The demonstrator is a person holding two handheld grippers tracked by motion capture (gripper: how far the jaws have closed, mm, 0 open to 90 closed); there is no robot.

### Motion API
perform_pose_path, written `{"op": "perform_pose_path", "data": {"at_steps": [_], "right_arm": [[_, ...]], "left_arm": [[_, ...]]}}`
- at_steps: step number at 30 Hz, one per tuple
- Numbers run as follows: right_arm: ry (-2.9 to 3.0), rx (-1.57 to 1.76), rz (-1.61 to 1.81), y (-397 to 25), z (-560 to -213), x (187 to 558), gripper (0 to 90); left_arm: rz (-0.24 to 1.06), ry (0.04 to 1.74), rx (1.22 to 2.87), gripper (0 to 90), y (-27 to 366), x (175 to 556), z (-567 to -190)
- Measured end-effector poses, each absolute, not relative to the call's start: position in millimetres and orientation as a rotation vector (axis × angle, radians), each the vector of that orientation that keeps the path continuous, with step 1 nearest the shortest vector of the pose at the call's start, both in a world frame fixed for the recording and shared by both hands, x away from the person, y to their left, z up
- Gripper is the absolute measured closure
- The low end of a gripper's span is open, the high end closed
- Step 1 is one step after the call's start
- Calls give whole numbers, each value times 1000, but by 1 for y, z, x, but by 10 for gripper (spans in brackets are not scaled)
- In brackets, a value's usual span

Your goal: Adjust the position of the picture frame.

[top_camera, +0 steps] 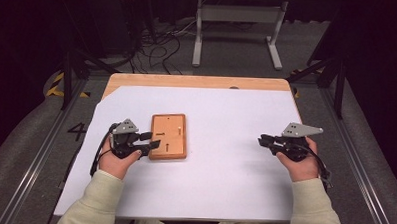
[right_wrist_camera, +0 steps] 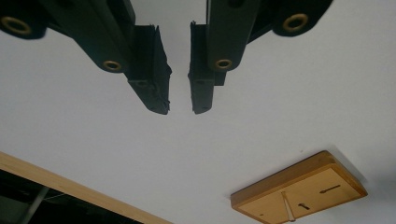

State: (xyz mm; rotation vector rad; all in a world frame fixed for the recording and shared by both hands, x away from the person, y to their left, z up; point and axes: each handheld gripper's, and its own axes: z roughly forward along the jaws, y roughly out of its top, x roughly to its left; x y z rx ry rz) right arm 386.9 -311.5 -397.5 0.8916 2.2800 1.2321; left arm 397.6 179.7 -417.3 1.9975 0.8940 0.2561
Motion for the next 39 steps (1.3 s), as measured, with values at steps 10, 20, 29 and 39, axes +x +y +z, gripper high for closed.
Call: {"op": "perform_pose_path", "data": {"at_steps": [10, 20, 29, 39], "right_arm": [[2275, 908, 1223, -316, -398, 382, 788], [2289, 892, 1221, -311, -397, 379, 805], [2276, 889, 1236, -316, -393, 376, 808], [2281, 903, 1232, -319, -395, 376, 808]], "left_arm": [[356, 987, 2016, 550, 185, 406, -420], [440, 1061, 2020, 898, 190, 433, -419], [456, 1133, 2028, 896, 189, 468, -402], [406, 1218, 2051, 895, 190, 500, -420]]}}
